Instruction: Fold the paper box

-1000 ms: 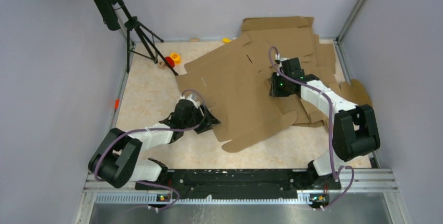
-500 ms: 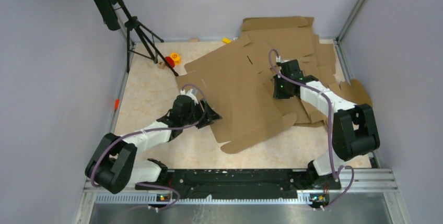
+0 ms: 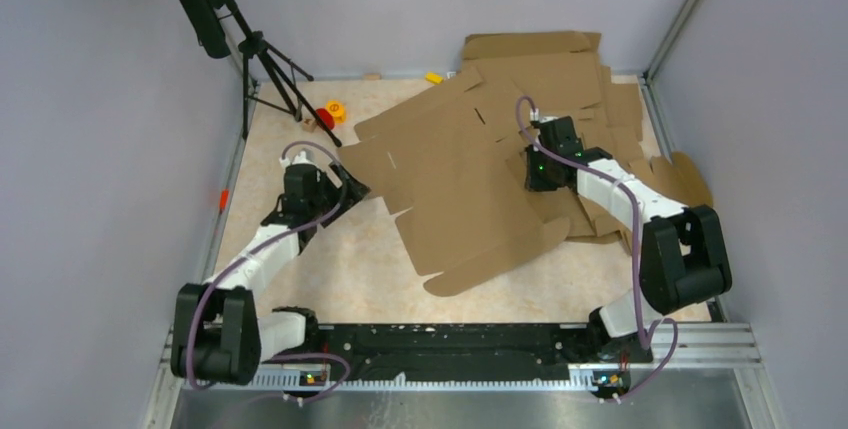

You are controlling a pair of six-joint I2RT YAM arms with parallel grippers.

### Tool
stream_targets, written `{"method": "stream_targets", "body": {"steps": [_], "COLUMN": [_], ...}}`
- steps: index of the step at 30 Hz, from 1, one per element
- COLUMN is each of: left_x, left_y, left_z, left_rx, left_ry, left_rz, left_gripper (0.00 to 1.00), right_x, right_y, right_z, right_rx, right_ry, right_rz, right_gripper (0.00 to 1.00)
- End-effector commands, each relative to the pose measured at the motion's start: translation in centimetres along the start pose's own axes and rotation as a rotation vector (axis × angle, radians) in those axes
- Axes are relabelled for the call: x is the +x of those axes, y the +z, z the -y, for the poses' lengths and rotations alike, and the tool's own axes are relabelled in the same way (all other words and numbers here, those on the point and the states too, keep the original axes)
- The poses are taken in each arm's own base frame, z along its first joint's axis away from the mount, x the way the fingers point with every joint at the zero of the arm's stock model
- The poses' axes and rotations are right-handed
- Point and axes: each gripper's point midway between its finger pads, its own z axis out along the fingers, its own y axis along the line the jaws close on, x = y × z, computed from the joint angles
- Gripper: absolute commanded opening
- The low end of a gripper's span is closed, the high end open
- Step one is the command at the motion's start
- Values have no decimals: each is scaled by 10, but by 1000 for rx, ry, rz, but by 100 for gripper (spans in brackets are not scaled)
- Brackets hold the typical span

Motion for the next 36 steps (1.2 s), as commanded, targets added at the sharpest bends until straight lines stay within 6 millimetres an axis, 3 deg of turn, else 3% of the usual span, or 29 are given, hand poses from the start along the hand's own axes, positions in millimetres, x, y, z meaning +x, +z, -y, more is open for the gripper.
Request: {"method": "stream_targets", "body": {"steps": [1, 6, 10, 15, 17, 20, 23, 25, 26, 27, 29, 33, 36], "left_x": [-33, -49, -46, -38, -38, -37, -36, -31, -26, -22, -16, -4, 23], "left_y": [20, 47, 64, 76, 77, 73, 63, 53, 48, 42, 29, -3, -23], "left_z": [-16, -14, -8, 15, 19, 22, 24, 24, 22, 20, 15, 6, 14], "left_rx": [-90, -50, 36, 204, 234, 256, 256, 237, 222, 204, 172, 121, 138], "left_ry": [-11, -65, -136, -210, -214, -196, -171, -141, -123, -104, -59, 10, 76], "left_rz": [59, 30, -54, -107, -114, -112, -103, -106, -112, -115, -121, -128, -170], "left_gripper": [90, 90, 80, 56, 43, 14, 0, 0, 0, 0, 0, 0, 0], "right_x": [-7, -2, -2, -4, -6, -11, -19, -27, -30, -38, -49, -72, -85], "right_y": [-10, -9, -11, -11, -12, -15, -19, -22, -25, -29, -36, -52, -55], "right_z": [2, 1, 1, -2, -2, -1, 2, 2, 1, -2, -8, -13, -10], "right_rx": [23, 16, 15, 2, 1, 12, 35, 44, 40, 29, -4, -79, -105], "right_ry": [2, 5, 5, 8, 9, 9, 5, 3, 1, 3, 10, 51, 68], "right_rz": [42, 27, 30, 38, 42, 51, 67, 77, 82, 96, 127, 199, 232], "right_gripper": [17, 18, 18, 18, 17, 16, 17, 27, 35, 50, 65, 81, 88]}}
